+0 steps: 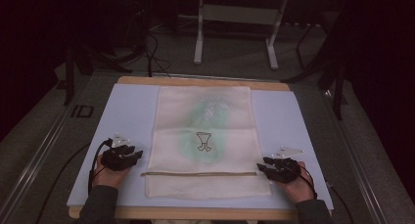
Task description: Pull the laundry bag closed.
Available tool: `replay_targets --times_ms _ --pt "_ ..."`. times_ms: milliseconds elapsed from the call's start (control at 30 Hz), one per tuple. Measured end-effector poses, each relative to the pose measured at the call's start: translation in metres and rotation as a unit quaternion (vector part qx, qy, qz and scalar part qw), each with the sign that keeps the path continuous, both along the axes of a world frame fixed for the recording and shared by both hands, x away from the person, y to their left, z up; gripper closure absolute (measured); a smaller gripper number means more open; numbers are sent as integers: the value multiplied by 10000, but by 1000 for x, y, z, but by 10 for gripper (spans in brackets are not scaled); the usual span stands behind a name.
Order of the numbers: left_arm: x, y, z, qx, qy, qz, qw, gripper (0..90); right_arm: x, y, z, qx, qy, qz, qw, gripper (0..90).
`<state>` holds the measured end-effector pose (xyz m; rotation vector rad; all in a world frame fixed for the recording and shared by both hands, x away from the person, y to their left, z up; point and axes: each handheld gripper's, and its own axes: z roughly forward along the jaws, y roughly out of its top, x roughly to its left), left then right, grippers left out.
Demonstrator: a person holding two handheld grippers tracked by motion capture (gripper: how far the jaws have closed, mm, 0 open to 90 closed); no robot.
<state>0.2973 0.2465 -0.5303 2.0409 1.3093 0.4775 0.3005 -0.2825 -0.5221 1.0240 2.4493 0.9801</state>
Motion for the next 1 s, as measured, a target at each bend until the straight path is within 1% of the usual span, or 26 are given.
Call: replay_targets --times_ms 33,133,200,267,333,367,467,567,633,733,767,867,1000 --pt "0 0 1 0 -11 -30 10000 607 0 0 0 21 8 22 10000 600" --pt "1 2 3 -121 9 -107 9999 615 0 1 1 43 -2 36 10000 596" --pt "2 4 3 -188 26 -191 9996 622 -1 2 2 125 21 99 9999 631" --pt "2 4 3 -220 32 -196 9996 627 -2 3 2 108 11 133 9999 624" --pt "1 6 4 -316 17 -197 9993 630 -2 5 2 80 10 123 9999 600" --pt "1 7 5 -331 -4 -206 9992 632 -2 8 3 73 -3 102 9999 582" --pt "1 8 5 -355 0 -199 9992 625 -2 10 4 115 -13 82 9999 577" --pt "1 7 4 -390 39 -228 9990 618 -2 11 5 139 13 128 9998 585" --pt "1 6 4 -390 46 -257 9989 616 -2 13 4 87 50 120 9999 597" --pt "1 6 4 -408 54 -282 9988 617 -3 14 6 87 26 142 9999 607" --pt "1 6 4 -415 56 -296 9987 617 -3 15 9 164 9 164 9997 618" --pt "1 5 4 -412 99 -323 9986 616 -5 16 12 196 1 176 9997 619" --pt "1 5 4 -433 117 -346 9984 617 -5 18 13 179 0 227 9996 628"
